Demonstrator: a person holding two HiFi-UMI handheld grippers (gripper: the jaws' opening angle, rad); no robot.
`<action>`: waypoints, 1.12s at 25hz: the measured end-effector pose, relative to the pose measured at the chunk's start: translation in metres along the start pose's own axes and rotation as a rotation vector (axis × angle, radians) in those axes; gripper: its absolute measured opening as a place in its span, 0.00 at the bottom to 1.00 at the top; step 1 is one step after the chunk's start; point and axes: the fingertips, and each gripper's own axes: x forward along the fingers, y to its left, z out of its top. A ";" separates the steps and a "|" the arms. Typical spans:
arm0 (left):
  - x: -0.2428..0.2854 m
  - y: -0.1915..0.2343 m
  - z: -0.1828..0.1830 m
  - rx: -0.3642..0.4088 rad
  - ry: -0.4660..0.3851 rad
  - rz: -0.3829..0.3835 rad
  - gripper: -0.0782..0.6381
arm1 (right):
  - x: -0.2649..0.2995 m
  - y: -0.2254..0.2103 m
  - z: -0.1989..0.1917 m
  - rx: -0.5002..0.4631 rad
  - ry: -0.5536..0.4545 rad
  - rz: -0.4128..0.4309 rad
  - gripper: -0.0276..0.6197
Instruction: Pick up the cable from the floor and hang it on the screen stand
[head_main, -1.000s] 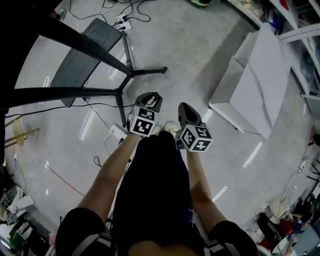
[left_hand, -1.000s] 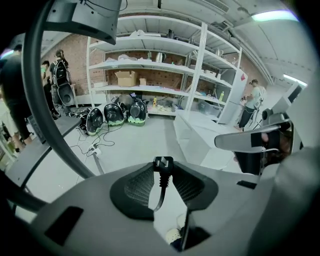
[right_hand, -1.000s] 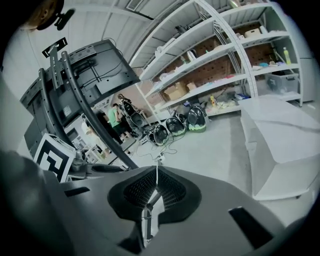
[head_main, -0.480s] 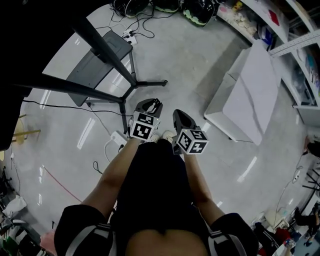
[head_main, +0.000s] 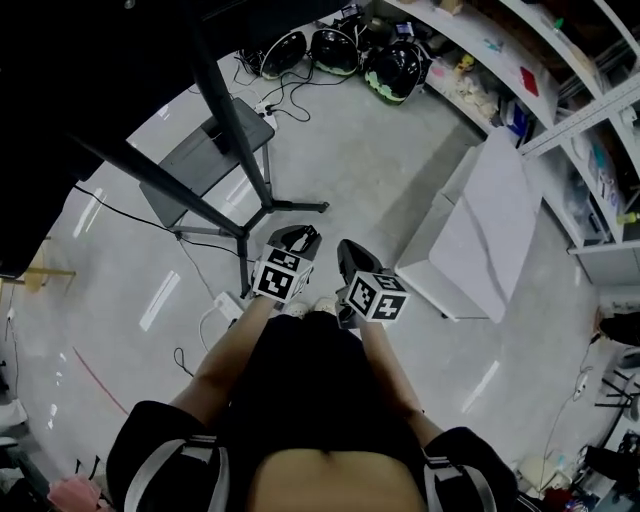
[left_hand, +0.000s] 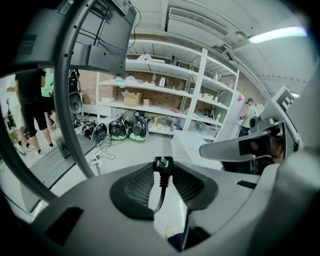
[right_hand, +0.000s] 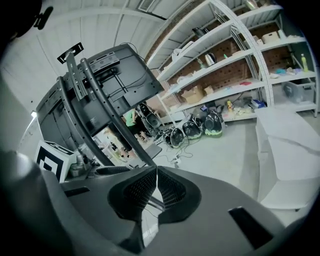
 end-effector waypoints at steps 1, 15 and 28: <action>-0.005 -0.002 0.006 0.004 -0.011 -0.002 0.28 | -0.003 0.005 0.004 -0.011 0.002 0.007 0.08; -0.093 0.020 0.086 -0.043 -0.208 0.070 0.28 | -0.003 0.111 0.088 -0.210 -0.040 0.252 0.08; -0.176 0.072 0.150 0.013 -0.304 0.228 0.28 | -0.002 0.235 0.156 -0.434 -0.074 0.603 0.08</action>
